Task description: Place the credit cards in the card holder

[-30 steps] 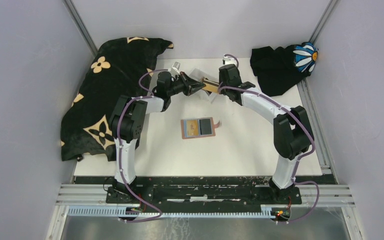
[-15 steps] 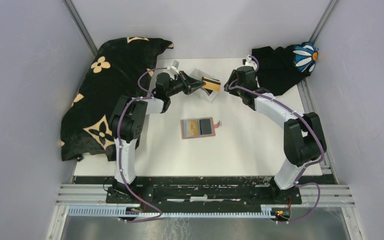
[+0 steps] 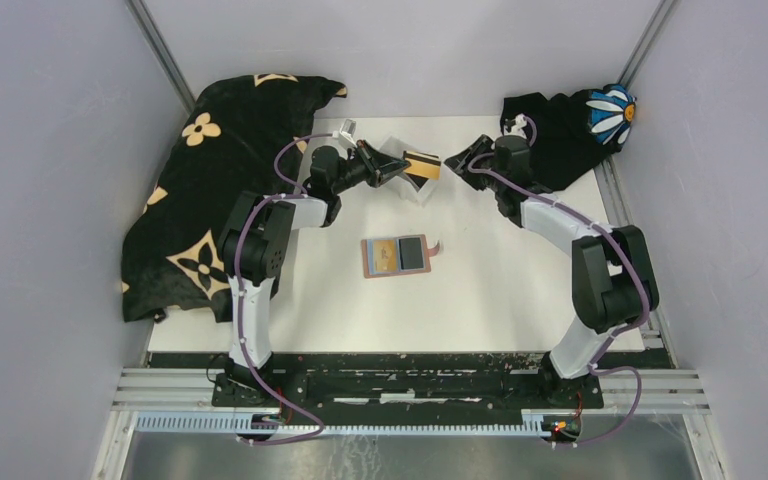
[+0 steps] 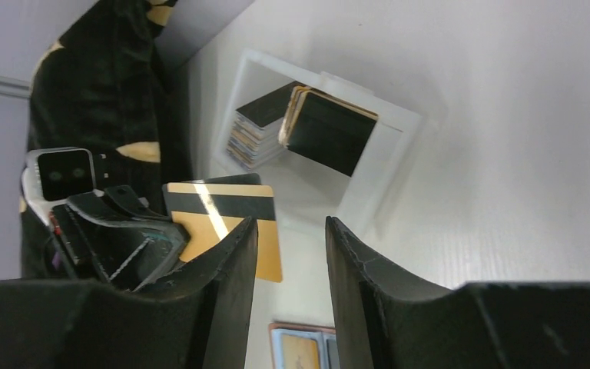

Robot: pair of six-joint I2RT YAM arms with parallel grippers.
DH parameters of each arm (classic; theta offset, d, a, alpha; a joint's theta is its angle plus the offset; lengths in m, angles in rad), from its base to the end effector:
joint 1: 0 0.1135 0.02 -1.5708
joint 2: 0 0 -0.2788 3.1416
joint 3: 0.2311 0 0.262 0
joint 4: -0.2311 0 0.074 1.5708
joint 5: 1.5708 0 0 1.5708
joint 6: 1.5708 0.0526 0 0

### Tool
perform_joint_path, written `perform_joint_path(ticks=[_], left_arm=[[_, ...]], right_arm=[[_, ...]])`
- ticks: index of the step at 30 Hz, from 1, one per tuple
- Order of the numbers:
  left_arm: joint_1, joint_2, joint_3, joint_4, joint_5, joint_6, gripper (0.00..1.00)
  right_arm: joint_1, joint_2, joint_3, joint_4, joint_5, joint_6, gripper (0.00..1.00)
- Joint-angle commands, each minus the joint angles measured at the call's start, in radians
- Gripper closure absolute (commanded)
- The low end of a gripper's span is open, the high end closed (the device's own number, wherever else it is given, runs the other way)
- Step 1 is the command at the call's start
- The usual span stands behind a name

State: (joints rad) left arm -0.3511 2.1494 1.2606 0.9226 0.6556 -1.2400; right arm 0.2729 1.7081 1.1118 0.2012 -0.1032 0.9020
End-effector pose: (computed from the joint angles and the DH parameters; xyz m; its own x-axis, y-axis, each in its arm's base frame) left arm 0.4542 -0.2005 0.1907 -0.7886 -0.5095 -0.3441 0.3044 0.1627 -0.9386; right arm 0.4025 0.1183 0.2475 -0.5120 0.6671 -0.5412 0.0678 0.6594 0.7487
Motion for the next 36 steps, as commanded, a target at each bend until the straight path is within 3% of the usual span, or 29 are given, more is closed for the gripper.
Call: perform_joint_path(ticks=[1,36], left_arm=[[-0.002,-0.04,0.0,0.068,-0.004,-0.036,0.97],[0.0,0.01,0.034,0.038,-0.038,-0.024,0.97]], right_arm=[[-0.003,0.033,-0.002,0.142,-0.099,0.089,0.57],[-0.012,0.087,-0.058,0.311,-0.257,0.269,0.68]])
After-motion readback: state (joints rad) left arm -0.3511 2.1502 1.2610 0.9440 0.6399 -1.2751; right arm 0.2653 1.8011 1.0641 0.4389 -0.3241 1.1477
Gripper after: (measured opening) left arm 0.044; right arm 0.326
